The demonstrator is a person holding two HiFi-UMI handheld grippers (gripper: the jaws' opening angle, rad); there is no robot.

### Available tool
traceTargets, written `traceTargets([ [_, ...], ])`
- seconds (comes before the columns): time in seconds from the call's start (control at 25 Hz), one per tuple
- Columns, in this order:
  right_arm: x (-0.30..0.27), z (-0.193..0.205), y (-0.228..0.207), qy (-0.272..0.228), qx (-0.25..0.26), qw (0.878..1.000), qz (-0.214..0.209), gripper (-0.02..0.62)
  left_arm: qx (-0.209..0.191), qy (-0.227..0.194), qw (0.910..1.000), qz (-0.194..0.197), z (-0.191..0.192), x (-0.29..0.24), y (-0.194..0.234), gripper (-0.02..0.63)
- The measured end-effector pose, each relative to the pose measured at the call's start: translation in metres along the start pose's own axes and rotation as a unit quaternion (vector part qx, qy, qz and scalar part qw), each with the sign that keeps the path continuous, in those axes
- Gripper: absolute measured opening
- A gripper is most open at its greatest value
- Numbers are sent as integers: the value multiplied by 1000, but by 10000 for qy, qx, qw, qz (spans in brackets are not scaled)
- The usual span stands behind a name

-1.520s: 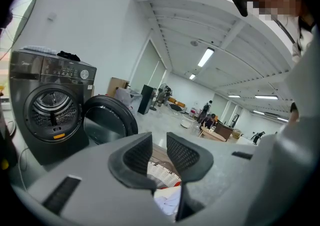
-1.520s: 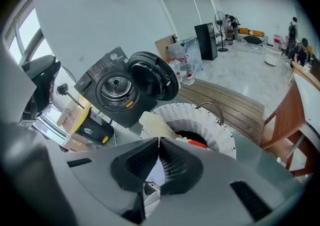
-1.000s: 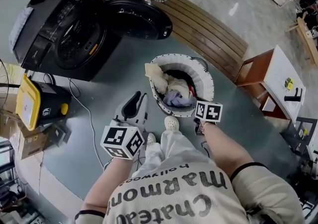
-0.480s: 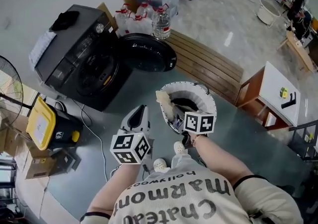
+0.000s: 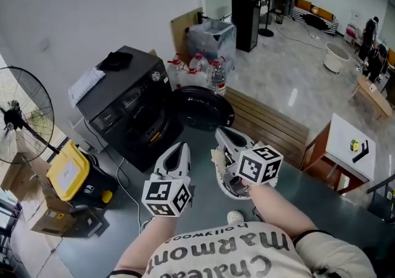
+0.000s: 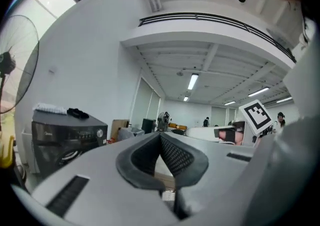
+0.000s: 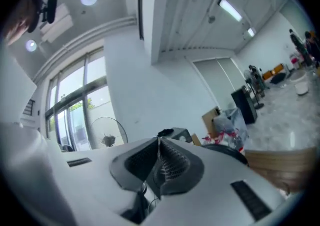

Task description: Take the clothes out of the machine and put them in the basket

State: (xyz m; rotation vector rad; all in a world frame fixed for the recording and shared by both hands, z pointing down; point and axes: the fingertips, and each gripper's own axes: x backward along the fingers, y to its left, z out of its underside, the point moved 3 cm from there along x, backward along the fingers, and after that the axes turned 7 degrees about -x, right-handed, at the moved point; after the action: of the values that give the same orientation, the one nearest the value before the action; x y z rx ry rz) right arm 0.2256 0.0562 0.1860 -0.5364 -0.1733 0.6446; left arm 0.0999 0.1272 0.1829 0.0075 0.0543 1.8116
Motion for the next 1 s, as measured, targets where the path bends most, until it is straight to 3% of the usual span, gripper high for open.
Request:
traceTargets([
  [0.16, 11, -32, 33, -538, 441, 9975, -110, 35, -272, -329, 9991, -16, -33, 18, 9, 8],
  [0.32, 15, -44, 42, -702, 272, 9969, -227, 35, -226, -563, 9980, -168, -51, 29, 19, 9],
  [0.48, 9, -48, 33, -553, 227, 9981, -153, 34, -87, -660, 9970, -383, -56, 26, 29, 9],
  [0.64, -1, -56, 26, -344, 531, 9977, -250, 34, 43, -751, 9946, -712, -60, 16, 37, 9],
  [0.88, -16, -51, 16, -28, 1058, 9932, -481, 34, 102, -631, 9930, -996, -44, 4, 40, 9],
  [1.0, -25, -48, 8, 18, 1057, 9929, -553, 34, 99, -508, 9928, -1083, -34, 0, 43, 9],
])
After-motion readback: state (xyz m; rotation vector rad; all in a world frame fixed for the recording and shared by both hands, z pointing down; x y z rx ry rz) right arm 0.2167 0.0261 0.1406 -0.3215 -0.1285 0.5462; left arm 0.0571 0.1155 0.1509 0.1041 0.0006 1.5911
